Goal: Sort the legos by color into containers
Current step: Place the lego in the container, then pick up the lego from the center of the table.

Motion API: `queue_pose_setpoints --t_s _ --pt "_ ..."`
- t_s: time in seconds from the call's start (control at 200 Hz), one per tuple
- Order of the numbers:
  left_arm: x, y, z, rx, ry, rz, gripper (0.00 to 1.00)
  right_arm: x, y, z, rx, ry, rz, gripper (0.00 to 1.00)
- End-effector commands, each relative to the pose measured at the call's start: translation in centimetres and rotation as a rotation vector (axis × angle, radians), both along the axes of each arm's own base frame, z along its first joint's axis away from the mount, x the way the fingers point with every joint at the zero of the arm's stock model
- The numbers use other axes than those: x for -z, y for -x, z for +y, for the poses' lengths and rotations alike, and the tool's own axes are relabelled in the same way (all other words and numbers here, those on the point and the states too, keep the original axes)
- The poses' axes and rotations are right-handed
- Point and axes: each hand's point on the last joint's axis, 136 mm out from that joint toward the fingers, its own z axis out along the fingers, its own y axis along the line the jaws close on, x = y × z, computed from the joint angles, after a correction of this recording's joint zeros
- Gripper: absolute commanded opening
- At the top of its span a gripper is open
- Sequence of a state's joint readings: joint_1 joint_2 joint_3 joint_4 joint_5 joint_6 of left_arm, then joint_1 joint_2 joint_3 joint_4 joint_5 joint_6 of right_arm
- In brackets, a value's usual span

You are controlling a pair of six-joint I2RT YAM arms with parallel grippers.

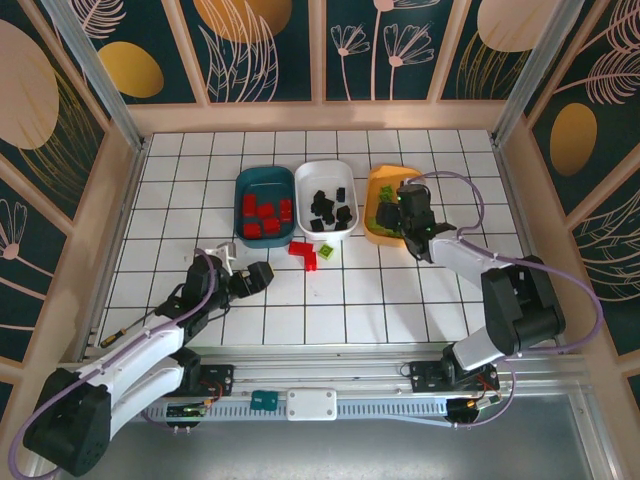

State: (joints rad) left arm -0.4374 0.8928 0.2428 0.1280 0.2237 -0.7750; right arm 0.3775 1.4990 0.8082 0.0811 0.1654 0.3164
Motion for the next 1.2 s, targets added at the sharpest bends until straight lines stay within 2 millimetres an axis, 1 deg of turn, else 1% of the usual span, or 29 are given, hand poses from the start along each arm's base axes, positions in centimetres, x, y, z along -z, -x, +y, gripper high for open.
queue_pose_setpoints --t_s 0.0,0.07,0.145,0.275,0.315,0.425,0.485,0.571,0.576,0.631,0.676,0.751,0.801,0.811,0.846,0.951,1.036,1.161,1.186,1.196 --pt "-1.1 -0.6 -1.0 0.046 -0.045 -0.042 0.93 -2.6 -0.9 0.4 -0.004 -0.024 -0.075 0.72" --pt "-1.3 -0.7 -2.1 0.067 -0.102 -0.061 0.93 -3.2 -0.2 0.8 -0.018 -0.049 -0.091 0.72" --pt "-0.9 -1.0 -3.4 0.078 -0.169 -0.063 0.93 -3.3 0.9 1.6 -0.037 -0.062 -0.101 0.72" --pt "0.0 -2.0 -5.3 0.084 -0.266 -0.063 0.84 -2.8 3.0 2.8 -0.060 -0.072 -0.104 0.72" --pt "0.1 -2.4 -5.9 0.080 -0.308 -0.073 0.83 -2.6 3.6 3.1 -0.068 -0.079 -0.102 0.72" --pt "0.3 -3.0 -8.4 0.103 -0.380 -0.115 0.84 -2.2 4.7 3.3 -0.075 -0.088 -0.098 0.72" --pt "0.8 -3.4 -9.7 0.118 -0.396 -0.120 0.84 -2.2 5.2 3.4 -0.077 -0.098 -0.101 0.73" --pt "2.1 -3.7 -11.3 0.140 -0.433 -0.115 0.83 -2.4 5.7 3.3 -0.081 -0.106 -0.108 0.73" --pt "1.8 -3.8 -11.5 0.139 -0.429 -0.122 0.83 -2.4 5.7 3.3 -0.081 -0.106 -0.107 0.73" --pt "2.7 -4.2 -12.2 0.143 -0.455 -0.116 0.82 -2.6 5.9 3.3 -0.082 -0.109 -0.114 0.73" --pt "3.3 -4.6 -12.5 0.133 -0.473 -0.111 0.80 -2.8 6.1 3.2 -0.082 -0.111 -0.118 0.73" --pt "4.6 -5.3 -12.2 0.099 -0.518 -0.100 0.76 -3.2 6.3 3.2 -0.087 -0.115 -0.127 0.73" --pt "4.6 -5.7 -12.2 0.082 -0.524 -0.107 0.73 -3.5 6.6 3.2 -0.092 -0.121 -0.136 0.73" --pt "5.3 -5.7 -12.1 0.082 -0.540 -0.097 0.72 -3.5 6.6 3.2 -0.092 -0.122 -0.137 0.73" --pt "5.8 -5.8 -12.0 0.078 -0.551 -0.092 0.69 -3.7 6.8 3.1 -0.094 -0.123 -0.141 0.73" --pt "6.1 -6.0 -12.3 0.077 -0.546 -0.099 0.60 -4.2 7.2 2.9 -0.093 -0.125 -0.156 0.74" --pt "6.0 -6.1 -12.6 0.083 -0.538 -0.100 0.50 -4.5 7.4 2.7 -0.092 -0.125 -0.160 0.74" --pt "5.4 -5.3 -12.5 0.096 -0.492 -0.096 0.36 -4.5 7.6 2.7 -0.092 -0.132 -0.162 0.74" --pt "5.7 -4.9 -12.3 0.100 -0.488 -0.086 0.33 -4.3 7.6 2.6 -0.090 -0.130 -0.159 0.74" --pt "5.0 -4.9 -12.4 0.098 -0.469 -0.096 0.32 -4.2 7.6 2.6 -0.090 -0.129 -0.157 0.74"
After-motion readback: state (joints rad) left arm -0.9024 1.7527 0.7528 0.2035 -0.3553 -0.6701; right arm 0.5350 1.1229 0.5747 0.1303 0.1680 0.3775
